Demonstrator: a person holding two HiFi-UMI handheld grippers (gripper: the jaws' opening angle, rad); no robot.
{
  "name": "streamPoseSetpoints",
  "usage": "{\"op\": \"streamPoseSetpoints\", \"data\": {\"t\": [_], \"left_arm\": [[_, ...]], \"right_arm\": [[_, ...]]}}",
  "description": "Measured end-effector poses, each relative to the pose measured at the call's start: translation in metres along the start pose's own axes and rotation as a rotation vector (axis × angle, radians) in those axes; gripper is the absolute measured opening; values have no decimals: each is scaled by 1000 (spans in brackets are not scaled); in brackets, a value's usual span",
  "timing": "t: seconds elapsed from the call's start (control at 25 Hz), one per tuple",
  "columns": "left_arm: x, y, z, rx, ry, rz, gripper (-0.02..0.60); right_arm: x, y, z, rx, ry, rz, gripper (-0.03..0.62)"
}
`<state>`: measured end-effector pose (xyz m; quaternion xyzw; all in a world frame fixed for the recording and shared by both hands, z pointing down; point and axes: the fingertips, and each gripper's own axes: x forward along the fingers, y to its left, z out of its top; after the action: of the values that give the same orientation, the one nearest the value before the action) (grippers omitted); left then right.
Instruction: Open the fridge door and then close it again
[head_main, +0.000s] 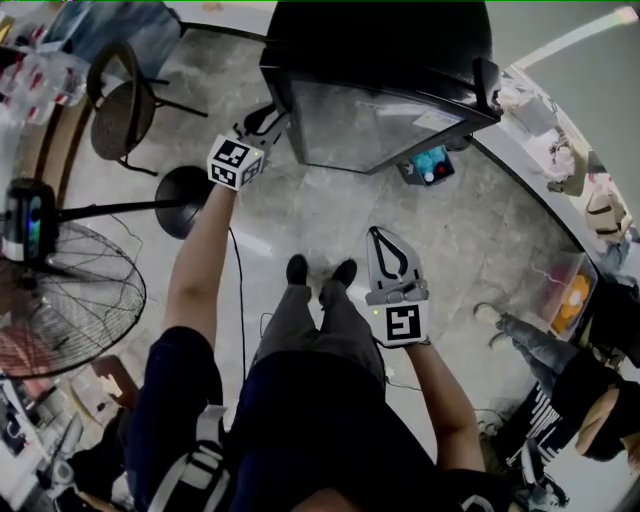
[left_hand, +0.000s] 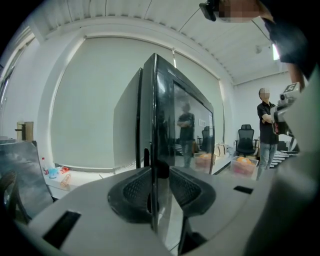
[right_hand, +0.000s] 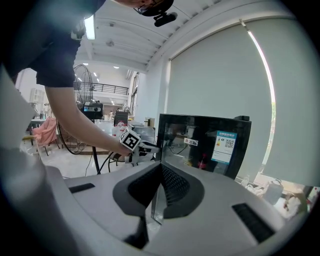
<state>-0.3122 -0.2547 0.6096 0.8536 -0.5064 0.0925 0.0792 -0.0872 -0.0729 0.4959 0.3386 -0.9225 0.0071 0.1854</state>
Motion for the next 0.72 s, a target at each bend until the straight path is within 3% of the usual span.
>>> {"op": "streamPoseSetpoints", "data": {"t": [0.48, 0.72], "left_arm": [[0, -1, 0, 1, 19, 27, 117], [-21, -25, -4, 13, 7, -13, 104]], "right_arm": [[-8, -1, -6, 9, -8, -14, 18], [-10, -2, -12, 29, -1, -16, 18]]}}
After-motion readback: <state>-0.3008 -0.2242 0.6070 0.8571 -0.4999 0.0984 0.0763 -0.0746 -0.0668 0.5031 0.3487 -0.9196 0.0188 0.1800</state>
